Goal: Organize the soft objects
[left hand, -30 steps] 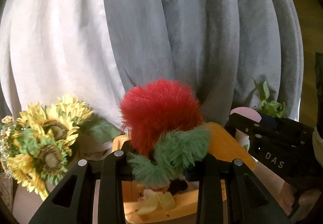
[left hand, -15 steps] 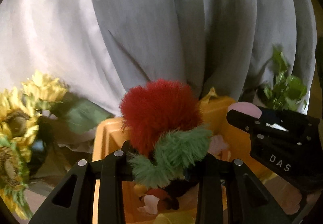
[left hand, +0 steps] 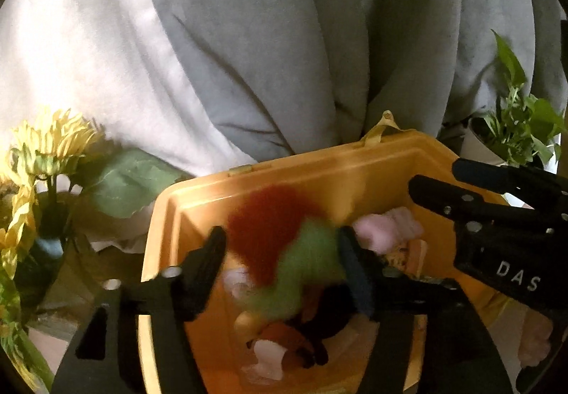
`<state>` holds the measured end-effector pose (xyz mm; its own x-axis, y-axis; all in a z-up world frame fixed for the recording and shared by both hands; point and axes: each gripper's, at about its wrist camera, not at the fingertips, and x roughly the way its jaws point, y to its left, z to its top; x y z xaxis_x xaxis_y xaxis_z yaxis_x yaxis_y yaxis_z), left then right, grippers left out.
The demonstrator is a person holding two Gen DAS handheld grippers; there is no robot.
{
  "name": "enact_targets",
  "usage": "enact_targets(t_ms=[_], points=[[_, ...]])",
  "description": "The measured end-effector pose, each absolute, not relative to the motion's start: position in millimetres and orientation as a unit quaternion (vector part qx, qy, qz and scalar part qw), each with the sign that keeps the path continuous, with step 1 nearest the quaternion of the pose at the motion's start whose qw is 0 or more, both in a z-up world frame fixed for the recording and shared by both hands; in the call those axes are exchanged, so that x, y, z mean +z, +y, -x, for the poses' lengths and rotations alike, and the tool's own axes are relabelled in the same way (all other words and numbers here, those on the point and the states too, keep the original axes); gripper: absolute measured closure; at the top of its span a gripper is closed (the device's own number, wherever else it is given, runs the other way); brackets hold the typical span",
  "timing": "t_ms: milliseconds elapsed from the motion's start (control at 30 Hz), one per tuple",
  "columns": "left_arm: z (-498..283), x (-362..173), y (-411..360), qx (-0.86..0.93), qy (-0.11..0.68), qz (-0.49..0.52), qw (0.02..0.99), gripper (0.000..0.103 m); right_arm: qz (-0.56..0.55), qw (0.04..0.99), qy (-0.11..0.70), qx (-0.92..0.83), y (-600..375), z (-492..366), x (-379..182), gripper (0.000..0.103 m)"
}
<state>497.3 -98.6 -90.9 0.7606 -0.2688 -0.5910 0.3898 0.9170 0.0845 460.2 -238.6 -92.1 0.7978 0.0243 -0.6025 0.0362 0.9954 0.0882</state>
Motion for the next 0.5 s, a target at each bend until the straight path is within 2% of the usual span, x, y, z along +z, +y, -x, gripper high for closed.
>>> enact_targets(t_ms=[133, 333, 500], points=[[-487, -87, -90, -0.166, 0.301, -0.087, 0.935, 0.027, -0.049, 0.947, 0.318, -0.012, -243, -454, -90, 0.047], [-454, -67, -67, -0.134, 0.298, -0.047, 0.944, 0.019, -0.038, 0.951, 0.305, -0.019, -242, -427, -77, 0.040], [-414, -44, -49, -0.100, 0.272, -0.027, 0.957, 0.010, -0.034, 0.957, 0.287, -0.025, -237, -393, -59, 0.031]])
